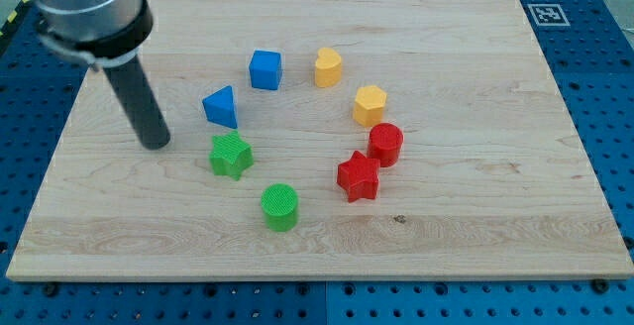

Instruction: Move the blue cube towards the right of the board

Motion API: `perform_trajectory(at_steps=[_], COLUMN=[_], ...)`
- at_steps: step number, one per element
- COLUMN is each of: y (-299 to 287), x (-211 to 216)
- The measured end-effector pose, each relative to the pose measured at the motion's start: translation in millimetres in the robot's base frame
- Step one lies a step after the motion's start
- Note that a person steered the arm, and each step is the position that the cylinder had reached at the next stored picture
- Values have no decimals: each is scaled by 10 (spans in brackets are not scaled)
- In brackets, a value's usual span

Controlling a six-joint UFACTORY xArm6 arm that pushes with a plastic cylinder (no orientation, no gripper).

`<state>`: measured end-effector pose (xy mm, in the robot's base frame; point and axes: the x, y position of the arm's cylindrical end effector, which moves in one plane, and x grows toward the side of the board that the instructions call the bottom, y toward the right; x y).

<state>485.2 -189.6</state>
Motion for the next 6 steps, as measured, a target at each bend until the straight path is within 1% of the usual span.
perform_trajectory(at_steps=[2, 6], y=[41, 617], x=[78, 130])
